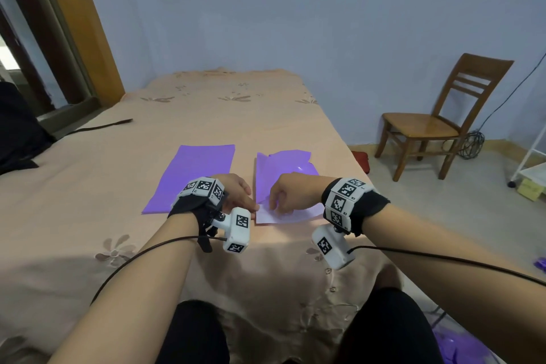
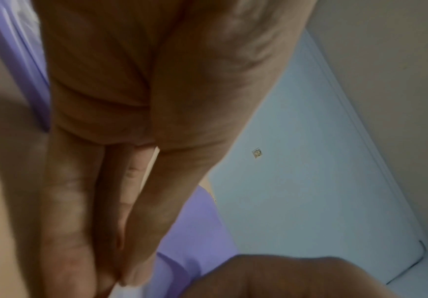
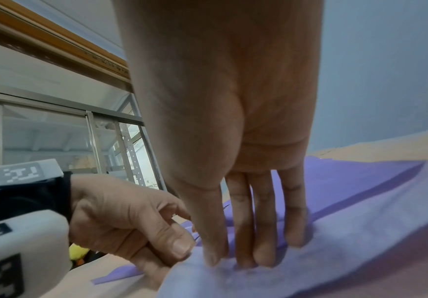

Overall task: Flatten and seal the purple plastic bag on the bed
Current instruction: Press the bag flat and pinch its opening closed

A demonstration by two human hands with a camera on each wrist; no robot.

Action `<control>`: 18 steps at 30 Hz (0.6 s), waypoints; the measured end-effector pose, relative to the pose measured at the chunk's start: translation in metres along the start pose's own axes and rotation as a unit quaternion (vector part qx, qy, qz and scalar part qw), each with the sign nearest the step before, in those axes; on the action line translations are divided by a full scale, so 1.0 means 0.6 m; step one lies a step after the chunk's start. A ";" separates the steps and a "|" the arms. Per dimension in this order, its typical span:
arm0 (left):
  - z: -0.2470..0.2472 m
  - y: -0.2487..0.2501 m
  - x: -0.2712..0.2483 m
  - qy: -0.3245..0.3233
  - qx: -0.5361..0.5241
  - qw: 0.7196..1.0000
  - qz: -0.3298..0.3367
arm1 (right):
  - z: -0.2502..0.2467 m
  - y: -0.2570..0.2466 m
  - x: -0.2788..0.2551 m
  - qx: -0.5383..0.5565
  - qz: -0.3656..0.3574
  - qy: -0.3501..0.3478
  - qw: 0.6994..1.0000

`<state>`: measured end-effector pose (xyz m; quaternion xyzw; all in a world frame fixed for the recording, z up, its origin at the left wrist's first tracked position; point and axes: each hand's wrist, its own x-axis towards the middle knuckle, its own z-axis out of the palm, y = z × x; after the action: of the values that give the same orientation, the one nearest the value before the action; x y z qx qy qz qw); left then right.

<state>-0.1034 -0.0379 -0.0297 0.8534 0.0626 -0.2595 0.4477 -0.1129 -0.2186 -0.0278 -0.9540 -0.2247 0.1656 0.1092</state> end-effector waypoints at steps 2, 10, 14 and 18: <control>0.001 -0.003 0.003 0.009 0.004 1.000 0.006 | 0.006 -0.008 0.004 -0.005 -0.007 0.024 1.000; -0.003 -0.014 0.012 0.004 -0.061 0.998 0.024 | 0.033 -0.026 0.013 0.025 -0.019 0.078 0.996; -0.005 -0.016 0.015 0.002 -0.040 0.999 0.009 | 0.042 -0.027 0.014 0.051 -0.021 0.084 0.995; -0.003 -0.017 0.019 0.009 -0.008 1.000 0.011 | 0.048 -0.029 0.012 0.064 -0.033 0.086 0.994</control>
<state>-0.0964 -0.0317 -0.0420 0.8527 0.0592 -0.2466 0.4568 -0.1241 -0.1964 -0.0516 -0.9478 -0.2351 0.0932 0.1943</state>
